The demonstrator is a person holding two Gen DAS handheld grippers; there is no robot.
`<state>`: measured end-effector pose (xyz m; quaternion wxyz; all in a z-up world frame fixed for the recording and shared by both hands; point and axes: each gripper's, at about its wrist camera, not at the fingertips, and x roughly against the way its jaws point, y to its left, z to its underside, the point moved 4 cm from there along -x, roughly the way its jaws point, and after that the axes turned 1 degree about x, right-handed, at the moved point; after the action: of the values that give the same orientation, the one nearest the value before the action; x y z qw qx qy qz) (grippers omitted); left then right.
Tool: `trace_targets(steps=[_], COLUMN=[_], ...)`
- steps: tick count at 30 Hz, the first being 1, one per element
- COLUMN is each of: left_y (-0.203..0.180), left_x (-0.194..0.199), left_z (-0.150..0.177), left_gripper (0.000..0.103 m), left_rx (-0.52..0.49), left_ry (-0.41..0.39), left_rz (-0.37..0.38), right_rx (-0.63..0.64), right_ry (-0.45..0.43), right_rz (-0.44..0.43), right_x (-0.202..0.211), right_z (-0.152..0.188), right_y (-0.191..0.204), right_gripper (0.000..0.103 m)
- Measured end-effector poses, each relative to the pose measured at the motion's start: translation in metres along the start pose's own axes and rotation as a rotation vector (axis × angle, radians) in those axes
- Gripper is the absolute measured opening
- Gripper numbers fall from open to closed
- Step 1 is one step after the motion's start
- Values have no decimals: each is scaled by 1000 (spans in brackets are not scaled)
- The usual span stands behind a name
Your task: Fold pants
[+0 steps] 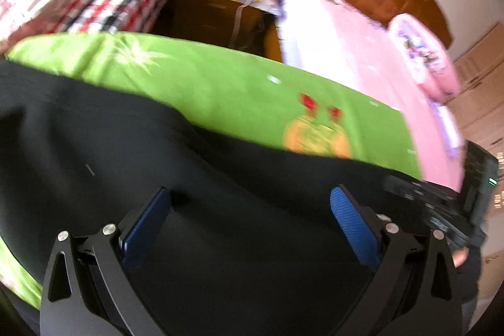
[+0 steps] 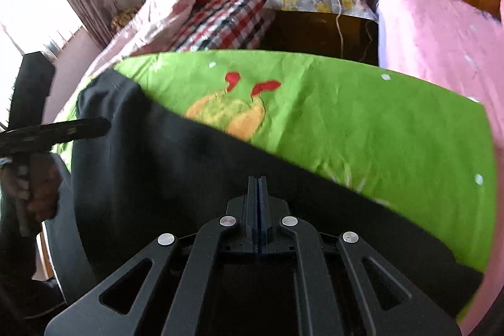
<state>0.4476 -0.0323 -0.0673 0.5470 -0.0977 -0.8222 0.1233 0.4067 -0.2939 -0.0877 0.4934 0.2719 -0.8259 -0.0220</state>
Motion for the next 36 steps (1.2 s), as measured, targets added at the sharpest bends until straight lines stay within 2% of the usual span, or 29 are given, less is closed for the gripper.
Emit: trace_targets(steps=[2, 4, 6, 8, 9, 10, 12, 13, 15, 17, 18, 19, 21, 22, 24, 26, 27, 28, 29, 32, 34, 35, 36], left_y=[10, 14, 13, 12, 12, 12, 14, 16, 18, 14, 12, 11, 2, 1, -3, -10, -13, -18, -25, -37, -42, -41, -39], left_x=[0, -2, -13, -23, -27, -30, -39, -45, -50, -47, -43, -39, -35, -32, -28, -12, -1, 16, 43, 114, 147, 160, 164], left_z=[-21, -38, -47, -46, -44, -40, -32, -30, -28, -24, -19, -16, -3, 0, 9, 27, 31, 37, 49, 99, 148, 183, 208], left_gripper=[101, 101, 101, 101, 101, 101, 101, 100, 97, 78, 50, 36, 28, 19, 15, 13, 13, 13, 13, 13, 13, 13, 13], left_rx=[-40, -128, -262, -382, -445, -501, -655, -701, -734, -777, -791, -802, -902, -908, -928, -982, -990, -992, -1006, -1074, -1150, -1201, -1234], left_ry=[-25, -35, 16, 84, 111, 113, 119, 143, 156, 153, 160, 166, 120, 105, 64, -42, -103, -174, -281, -467, -537, -563, -559], left_rz=[-43, -80, -33, 69, 86, 75, -22, -40, -2, 48, 81, 102, 39, 18, -36, -134, -157, -168, -168, -125, -104, -97, -81], right_rx=[21, 45, 39, 23, 20, 17, 15, 16, 27, 44, 48, 49, 52, 62, 79, 103, 119, 136, 143, 104, 78, 55, 32], right_ry=[23, 37, 23, 14, 10, 7, -2, -4, -12, -21, -25, -32, -34, -32, -29, -19, -20, -39, -71, -239, -331, -387, -424], right_rz=[4, -2, -27, -60, -70, -78, -74, -72, -63, -53, -50, -48, -41, -24, 22, 113, 178, 249, 268, 248, 238, 216, 191], right_x=[-6, -14, -14, -12, -12, -12, -12, -13, -13, -14, -15, -16, -15, -15, -16, -14, -11, -3, 8, 62, 97, 119, 134], right_z=[-1, 1, 2, 3, 4, 4, 4, 4, 4, 4, 4, 3, 4, 4, 4, 4, 5, 6, 8, 24, 45, 64, 81], right_y=[1, -1, -5, -11, -12, -13, -14, -14, -13, -13, -12, -12, -12, -10, -5, 4, 8, 15, 22, 45, 59, 71, 79], right_gripper=[6, 6, 7, 7, 7, 7, 7, 7, 7, 7, 7, 8, 8, 8, 8, 8, 8, 8, 8, 8, 8, 9, 12])
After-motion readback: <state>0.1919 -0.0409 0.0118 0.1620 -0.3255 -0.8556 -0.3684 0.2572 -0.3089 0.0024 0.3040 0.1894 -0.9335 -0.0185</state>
